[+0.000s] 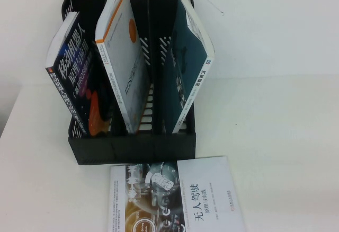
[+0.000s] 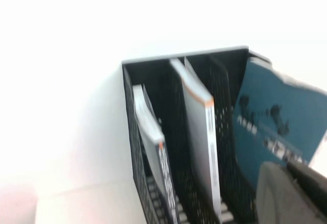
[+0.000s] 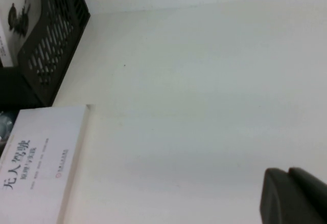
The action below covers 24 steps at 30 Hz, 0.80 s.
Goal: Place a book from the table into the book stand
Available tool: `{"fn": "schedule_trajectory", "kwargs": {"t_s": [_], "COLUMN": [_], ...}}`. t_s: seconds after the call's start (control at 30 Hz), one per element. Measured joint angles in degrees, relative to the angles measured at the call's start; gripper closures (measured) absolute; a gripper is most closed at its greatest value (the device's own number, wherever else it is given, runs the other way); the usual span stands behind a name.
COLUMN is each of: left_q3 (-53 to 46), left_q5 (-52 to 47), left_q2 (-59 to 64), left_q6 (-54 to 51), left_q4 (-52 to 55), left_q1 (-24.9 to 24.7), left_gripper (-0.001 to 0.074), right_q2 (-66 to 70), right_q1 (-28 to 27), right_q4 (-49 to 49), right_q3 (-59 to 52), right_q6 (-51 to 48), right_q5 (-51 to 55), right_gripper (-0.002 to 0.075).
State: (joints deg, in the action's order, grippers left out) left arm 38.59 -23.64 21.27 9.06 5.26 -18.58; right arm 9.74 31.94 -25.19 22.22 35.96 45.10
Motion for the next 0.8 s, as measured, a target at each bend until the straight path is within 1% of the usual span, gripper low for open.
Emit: {"fn": "schedule_trajectory", "kwargs": {"t_s": [0.13, 0.33, 0.5, 0.8], "left_q3": [-8.76, -16.44, -18.78, -19.14], "left_q5": [4.94, 12.26, 15.54, 20.26], "left_q2": [-5.11, -7.27, -7.27, -7.27], "left_q6": [0.00, 0.00, 0.00, 0.00], "left_q4": [0.00, 0.00, 0.00, 0.00], "left_q1": [0.00, 0.00, 0.00, 0.00], "left_gripper": [0.0734, 0.0734, 0.0734, 0.0734], "right_q2": [0.00, -0.09, -0.09, -0.09], "right_q1": [0.00, 0.00, 0.00, 0.00], "right_q4": [0.12, 0.21, 0.21, 0.32], "right_q3": [-0.09, -0.09, -0.19, -0.35], "right_q6": [0.25, 0.37, 0.37, 0.37], "right_q5": [-0.68, -1.01, -1.01, -1.01], "right_gripper": [0.0727, 0.0727, 0.0727, 0.0727]}}
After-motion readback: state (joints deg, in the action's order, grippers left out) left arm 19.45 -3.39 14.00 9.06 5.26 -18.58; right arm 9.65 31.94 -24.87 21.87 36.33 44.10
